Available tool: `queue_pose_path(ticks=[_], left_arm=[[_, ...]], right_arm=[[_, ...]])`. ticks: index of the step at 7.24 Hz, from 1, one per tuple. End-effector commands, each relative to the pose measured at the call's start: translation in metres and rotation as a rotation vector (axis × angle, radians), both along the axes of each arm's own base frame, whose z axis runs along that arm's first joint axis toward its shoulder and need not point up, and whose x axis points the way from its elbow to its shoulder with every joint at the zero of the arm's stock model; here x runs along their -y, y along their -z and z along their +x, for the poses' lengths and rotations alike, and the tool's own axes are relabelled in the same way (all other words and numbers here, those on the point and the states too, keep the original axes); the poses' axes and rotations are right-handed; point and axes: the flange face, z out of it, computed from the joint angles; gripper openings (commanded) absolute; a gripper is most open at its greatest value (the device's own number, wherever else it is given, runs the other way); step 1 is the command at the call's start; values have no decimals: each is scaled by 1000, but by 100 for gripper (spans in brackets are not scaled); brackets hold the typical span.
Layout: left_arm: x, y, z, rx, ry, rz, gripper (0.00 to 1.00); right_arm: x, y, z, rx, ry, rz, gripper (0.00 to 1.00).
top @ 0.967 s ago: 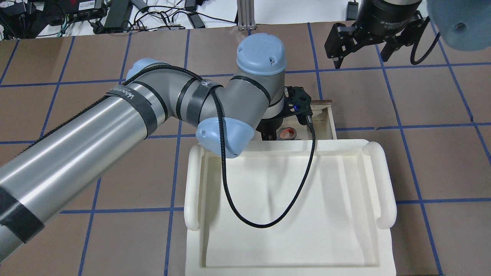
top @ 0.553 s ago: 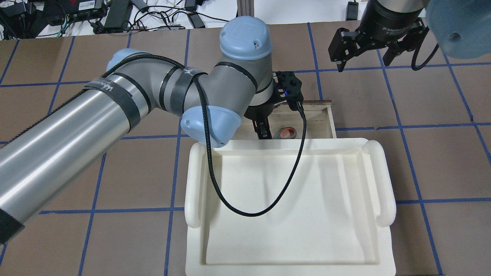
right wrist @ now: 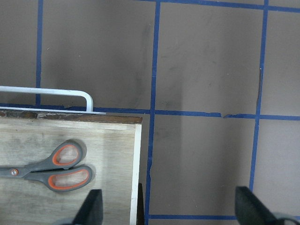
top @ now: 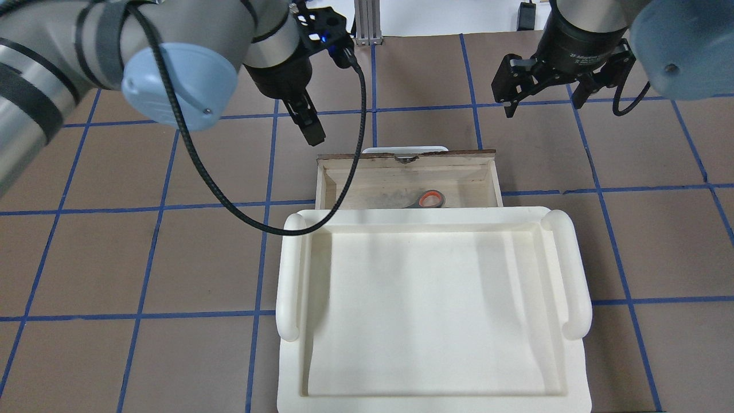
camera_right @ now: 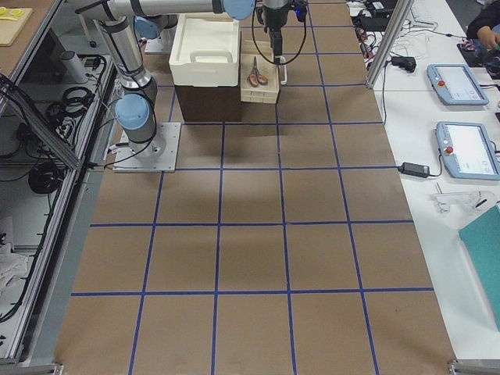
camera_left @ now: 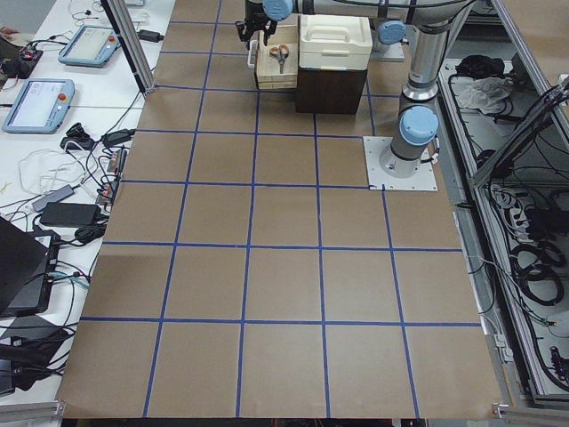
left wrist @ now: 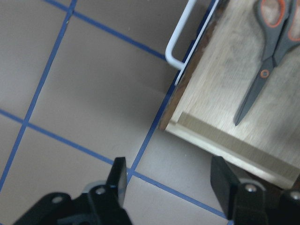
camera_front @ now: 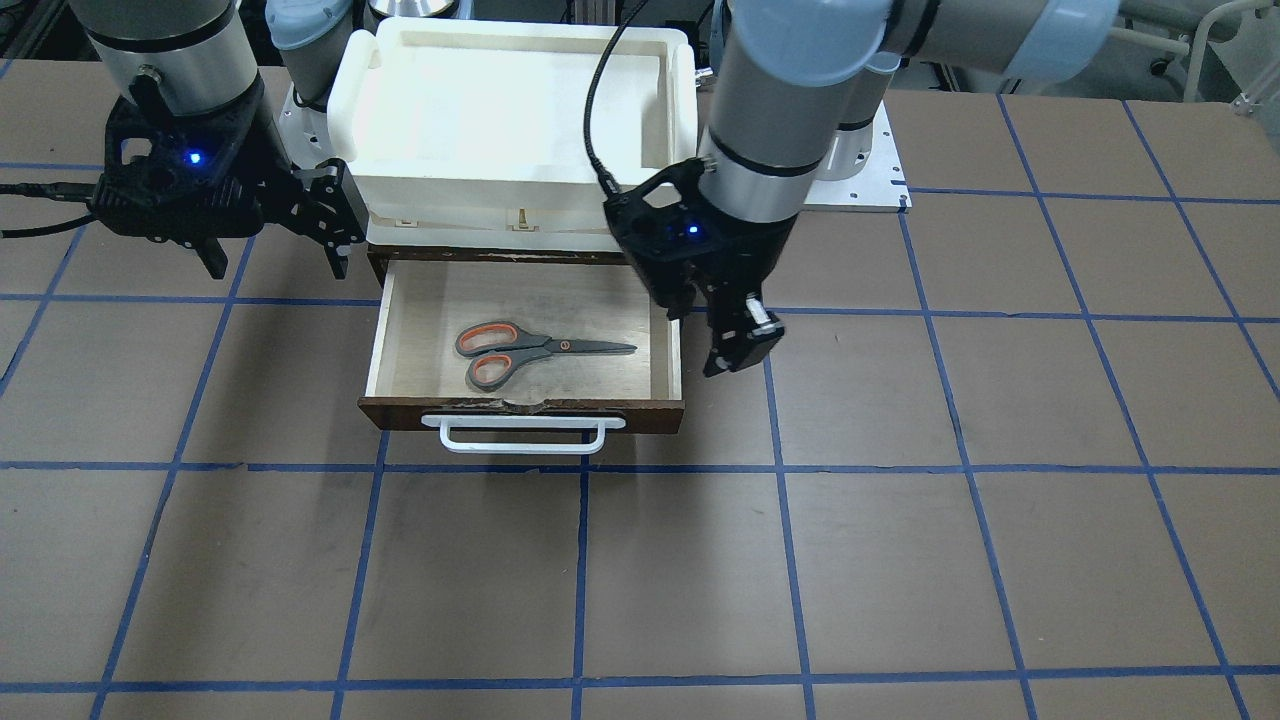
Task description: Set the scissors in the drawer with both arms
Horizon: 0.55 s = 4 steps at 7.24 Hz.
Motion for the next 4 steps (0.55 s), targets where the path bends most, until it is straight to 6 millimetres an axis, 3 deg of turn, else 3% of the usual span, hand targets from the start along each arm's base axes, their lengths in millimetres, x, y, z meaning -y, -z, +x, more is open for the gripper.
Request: queue_pose_path(ticks=[1,2,4], left_arm=[[8,-33,90,4,-213,-6,69],[4,-40,113,13,-408,16,70],[-19,-60,113,5,-682,2,81]], right_arm=[[-1,-1,-1,8,6,-4,100],[-2,-1,7,66,6,-2,100],[-4,1,5,54,6,11,100]])
